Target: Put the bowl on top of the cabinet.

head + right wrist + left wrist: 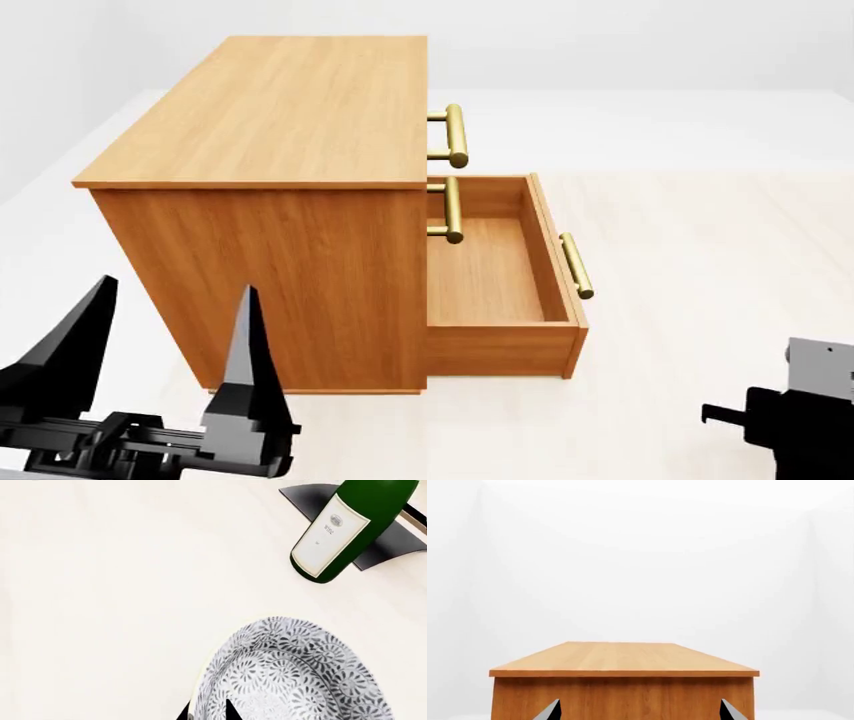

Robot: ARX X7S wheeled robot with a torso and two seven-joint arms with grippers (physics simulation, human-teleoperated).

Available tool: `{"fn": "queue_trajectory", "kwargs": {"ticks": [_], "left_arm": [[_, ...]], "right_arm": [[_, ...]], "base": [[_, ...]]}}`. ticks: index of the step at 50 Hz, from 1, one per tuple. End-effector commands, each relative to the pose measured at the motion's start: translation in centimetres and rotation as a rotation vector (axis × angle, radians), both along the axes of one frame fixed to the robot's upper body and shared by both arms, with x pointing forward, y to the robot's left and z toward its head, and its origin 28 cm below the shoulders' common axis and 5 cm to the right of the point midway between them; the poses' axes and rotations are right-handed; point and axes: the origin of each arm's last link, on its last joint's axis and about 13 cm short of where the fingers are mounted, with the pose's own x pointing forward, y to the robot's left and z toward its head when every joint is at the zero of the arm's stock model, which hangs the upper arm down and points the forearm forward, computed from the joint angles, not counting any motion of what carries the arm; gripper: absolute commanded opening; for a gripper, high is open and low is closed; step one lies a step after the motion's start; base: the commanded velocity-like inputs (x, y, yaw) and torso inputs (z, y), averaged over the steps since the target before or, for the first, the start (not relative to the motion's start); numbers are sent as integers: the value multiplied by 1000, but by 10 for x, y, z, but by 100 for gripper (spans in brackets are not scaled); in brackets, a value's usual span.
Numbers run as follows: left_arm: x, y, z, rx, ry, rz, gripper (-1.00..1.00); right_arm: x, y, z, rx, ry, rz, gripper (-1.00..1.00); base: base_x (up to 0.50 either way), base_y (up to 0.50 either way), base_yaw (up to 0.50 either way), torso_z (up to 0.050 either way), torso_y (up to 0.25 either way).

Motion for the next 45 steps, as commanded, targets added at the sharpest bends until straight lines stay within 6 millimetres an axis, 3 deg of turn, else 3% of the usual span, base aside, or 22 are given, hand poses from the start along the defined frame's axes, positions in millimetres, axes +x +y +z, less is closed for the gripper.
{"fn": "queue_trajectory", "kwargs": {"ticks": [1,5,18,33,45], "left_arm": [[0,0,0,0,1,0,100],[1,0,0,-1,1,0,100],[1,0,0,-3,2,0,100],[1,0,0,-1,1,1,100],[0,0,1,0,0,0,100]], "right_arm": [[-3,5,6,14,-13,17,-100],[-4,7,17,-4,-43,28,-100],[-15,21,85,-109,-200,81,-100],[-18,28,126,-183,-258,119,-100],[-10,35,167,-218,-280,195,-100]], "base": [[0,0,0,0,0],[0,0,0,0,0],[0,0,0,0,0],[0,0,0,0,0],[0,0,0,0,0]]}}
